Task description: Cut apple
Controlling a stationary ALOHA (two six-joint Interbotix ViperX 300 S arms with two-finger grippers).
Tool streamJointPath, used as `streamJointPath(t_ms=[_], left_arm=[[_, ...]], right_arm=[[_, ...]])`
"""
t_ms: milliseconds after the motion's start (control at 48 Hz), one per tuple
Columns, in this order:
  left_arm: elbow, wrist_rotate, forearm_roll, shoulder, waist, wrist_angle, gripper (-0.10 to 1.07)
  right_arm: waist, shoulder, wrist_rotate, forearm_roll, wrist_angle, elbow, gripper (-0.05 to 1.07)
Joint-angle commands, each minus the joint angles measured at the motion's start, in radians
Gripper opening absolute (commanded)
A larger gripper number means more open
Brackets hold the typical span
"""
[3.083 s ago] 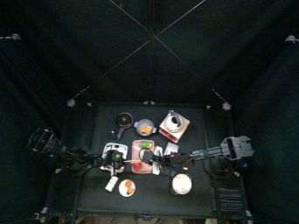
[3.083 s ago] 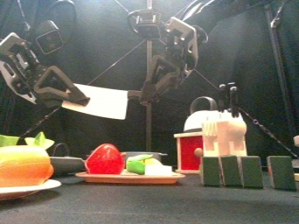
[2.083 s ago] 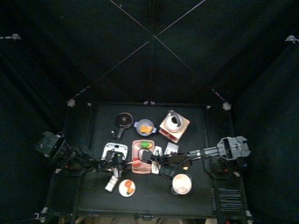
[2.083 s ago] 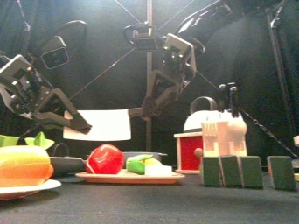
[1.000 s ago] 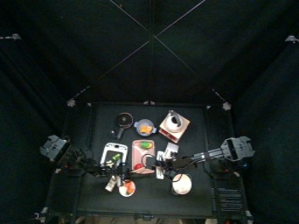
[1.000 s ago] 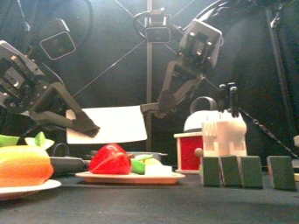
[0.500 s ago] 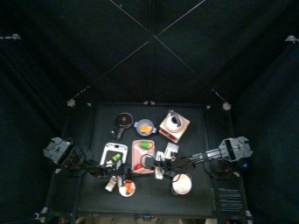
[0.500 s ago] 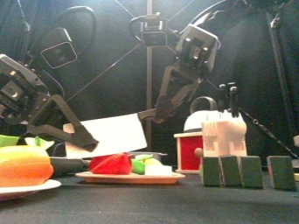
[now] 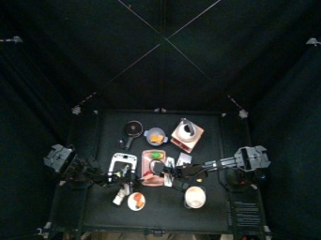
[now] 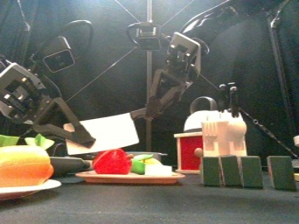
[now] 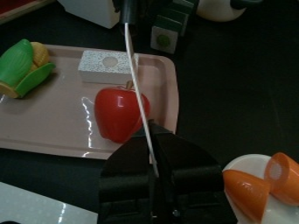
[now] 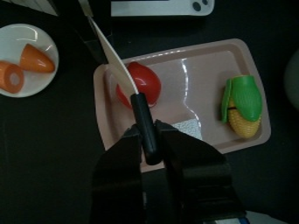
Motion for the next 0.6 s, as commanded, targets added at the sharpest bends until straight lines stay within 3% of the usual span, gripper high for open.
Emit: streamJointPath(t_ms=[0, 167, 583], left_arm=[[0.005, 0.009, 0.011, -0.018, -0.009, 0.003, 0.38], [0.000, 0.009, 0.031, -0.011, 0.002, 0.003, 0.38], [-0.002, 0.009, 0.071, -0.006, 0.100, 0.002, 0.38]], right_arm=[[-0.081, -0.028, 0.011, -0.011, 0.005, -0.021, 0.22], [-0.086, -0.028, 0.014, -0.011, 0.008, -0.017, 0.22], [-0.107, -0.028, 0.015, -0.011, 0.025, -0.012, 0.22]])
